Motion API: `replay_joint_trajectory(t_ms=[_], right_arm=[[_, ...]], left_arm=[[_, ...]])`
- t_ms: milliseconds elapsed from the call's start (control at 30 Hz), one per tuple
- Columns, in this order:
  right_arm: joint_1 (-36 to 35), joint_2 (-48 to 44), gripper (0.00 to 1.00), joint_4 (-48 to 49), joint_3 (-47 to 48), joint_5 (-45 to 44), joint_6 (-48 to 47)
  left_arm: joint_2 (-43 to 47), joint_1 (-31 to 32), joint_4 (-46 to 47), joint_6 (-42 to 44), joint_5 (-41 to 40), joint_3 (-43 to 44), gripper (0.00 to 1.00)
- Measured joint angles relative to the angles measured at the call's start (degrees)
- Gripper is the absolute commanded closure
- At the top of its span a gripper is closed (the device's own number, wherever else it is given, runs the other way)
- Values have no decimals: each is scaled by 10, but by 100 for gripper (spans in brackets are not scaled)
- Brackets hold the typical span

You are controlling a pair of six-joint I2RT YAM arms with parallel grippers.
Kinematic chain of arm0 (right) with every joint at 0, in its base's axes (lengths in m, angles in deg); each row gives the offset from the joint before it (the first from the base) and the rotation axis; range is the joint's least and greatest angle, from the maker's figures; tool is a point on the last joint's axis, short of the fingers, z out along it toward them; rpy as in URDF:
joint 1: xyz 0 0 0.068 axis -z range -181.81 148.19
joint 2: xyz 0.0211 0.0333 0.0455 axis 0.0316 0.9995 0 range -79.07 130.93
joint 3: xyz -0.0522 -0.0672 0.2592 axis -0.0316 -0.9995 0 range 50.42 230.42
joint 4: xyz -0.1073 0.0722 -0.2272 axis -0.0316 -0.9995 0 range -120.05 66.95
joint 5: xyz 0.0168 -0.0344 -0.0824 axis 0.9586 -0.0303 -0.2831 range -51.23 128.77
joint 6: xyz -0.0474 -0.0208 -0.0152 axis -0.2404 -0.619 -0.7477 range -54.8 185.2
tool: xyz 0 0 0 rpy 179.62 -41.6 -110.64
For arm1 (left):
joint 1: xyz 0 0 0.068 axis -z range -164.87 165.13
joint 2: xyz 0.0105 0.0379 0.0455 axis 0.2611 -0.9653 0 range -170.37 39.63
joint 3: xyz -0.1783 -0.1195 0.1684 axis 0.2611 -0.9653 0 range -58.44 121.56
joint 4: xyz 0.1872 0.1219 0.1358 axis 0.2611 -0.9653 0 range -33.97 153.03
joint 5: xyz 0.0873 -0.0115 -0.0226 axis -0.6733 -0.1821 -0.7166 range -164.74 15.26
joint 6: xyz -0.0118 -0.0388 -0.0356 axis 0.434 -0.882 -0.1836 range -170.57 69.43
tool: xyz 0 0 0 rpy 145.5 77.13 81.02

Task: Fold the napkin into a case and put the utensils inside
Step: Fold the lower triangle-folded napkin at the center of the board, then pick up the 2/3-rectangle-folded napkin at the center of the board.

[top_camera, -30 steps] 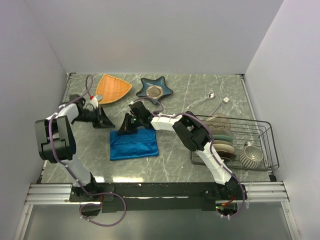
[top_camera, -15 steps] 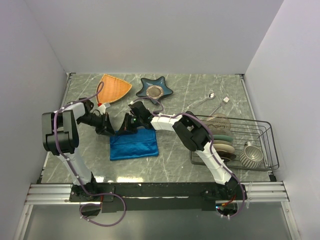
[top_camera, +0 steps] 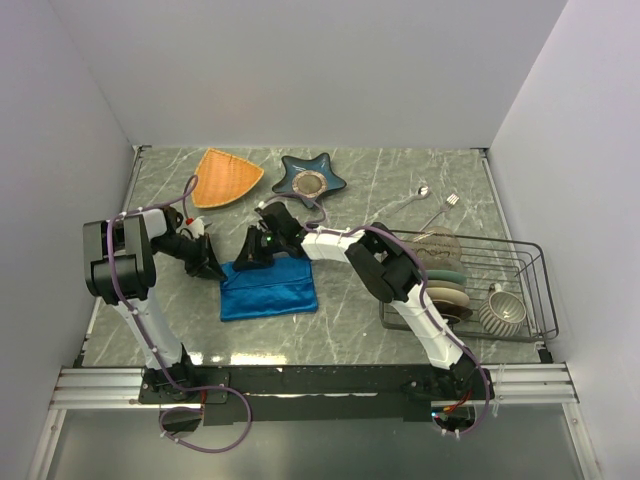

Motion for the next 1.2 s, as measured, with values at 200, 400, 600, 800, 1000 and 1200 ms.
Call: replay_joint_trajectory(t_ms=[200, 400, 600, 800, 1000, 1200], right_arm=[[0, -22, 60, -21, -2, 11, -49], [-2, -131, 48, -67, -66, 22, -177], [-35, -254, 43, -101, -140, 6, -377], [-136, -292, 44, -131, -206, -81, -554], [-216, -298, 44, -125, -254, -174, -661], [-239, -290, 45, -70, -265, -263, -728]], left_arm=[[-2, 0, 0, -11, -3, 0, 99], [-4, 0, 0, -18, -3, 0, 99], [-9, 0, -4, -21, 2, 1, 99], [-9, 0, -4, -21, 2, 1, 99], [-9, 0, -3, -22, 2, 1, 99], [-9, 0, -3, -23, 2, 1, 99]])
